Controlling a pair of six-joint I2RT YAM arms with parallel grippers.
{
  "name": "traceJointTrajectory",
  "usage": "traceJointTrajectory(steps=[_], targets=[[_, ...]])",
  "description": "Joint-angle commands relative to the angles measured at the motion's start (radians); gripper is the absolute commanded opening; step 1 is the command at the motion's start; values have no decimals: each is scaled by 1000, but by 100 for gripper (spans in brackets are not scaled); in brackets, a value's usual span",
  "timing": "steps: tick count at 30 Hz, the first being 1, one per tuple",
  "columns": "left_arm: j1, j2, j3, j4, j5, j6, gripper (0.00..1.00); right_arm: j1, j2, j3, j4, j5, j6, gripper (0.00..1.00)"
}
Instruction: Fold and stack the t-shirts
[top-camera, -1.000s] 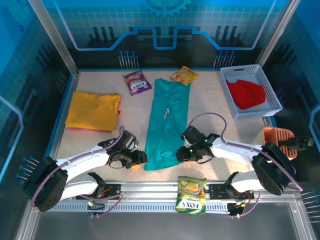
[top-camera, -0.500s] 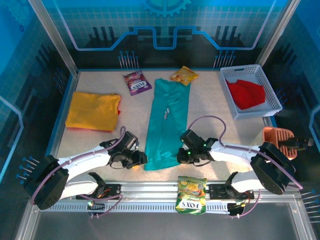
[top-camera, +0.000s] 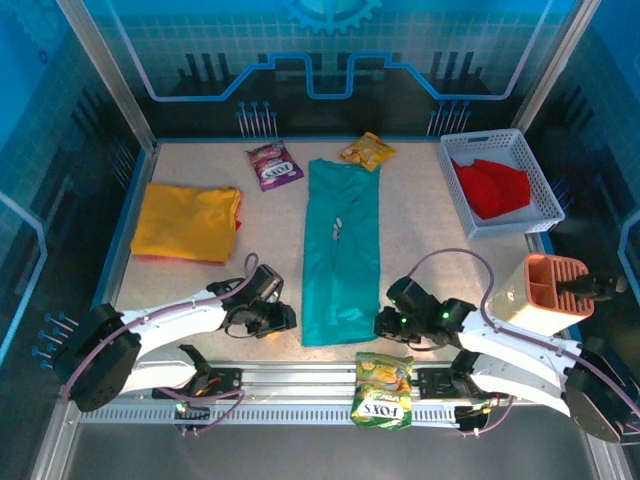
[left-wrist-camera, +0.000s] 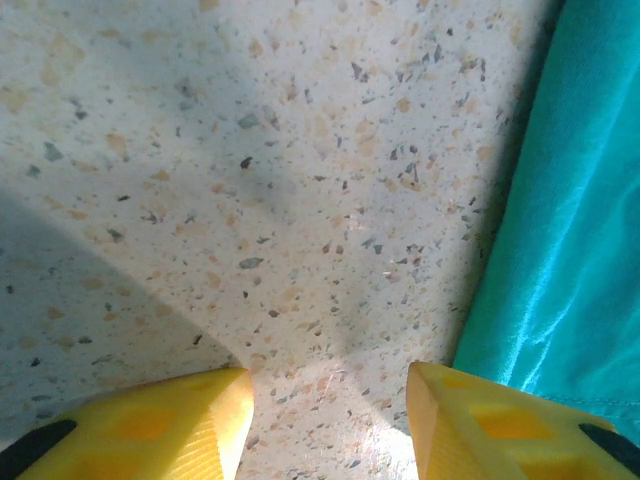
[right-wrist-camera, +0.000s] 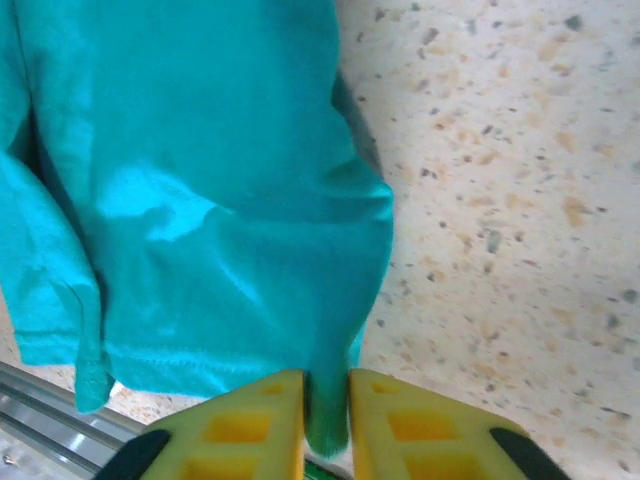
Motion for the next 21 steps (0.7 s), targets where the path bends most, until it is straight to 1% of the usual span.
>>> traceJointTrajectory(steps=[1,2,4,6,8,10,13,15,18,20,21], targets=[[-70,80,-15,195,136,-41,47,16,-33,-22,-61,26,54,38],[-79,83,-12,204,135,-50,47,16,-37,-22,-68,25,53,46],[-100,86,-8,223,136,-70,46,15,-42,-20,-83,32,50,58],[-118,89,-5,243,136,-89,46,16,-41,-14,-85,36,46,61],[-132,94,-3,255,133,-102,46,16,-29,-7,-66,32,40,61],[-140,102,4,257,133,-104,46,12,-3,3,-41,25,29,58],[-147,117,15,271,138,-110,46,7,59,25,-3,11,7,50],[-156,128,29,276,142,-113,46,6,102,38,30,-4,-6,48],[-172,151,49,277,142,-111,54,6,158,45,76,-19,-12,38],[-181,167,59,288,144,-110,61,5,176,45,91,-26,-4,28],[-184,173,62,295,145,-112,63,4,175,39,100,-30,0,25]])
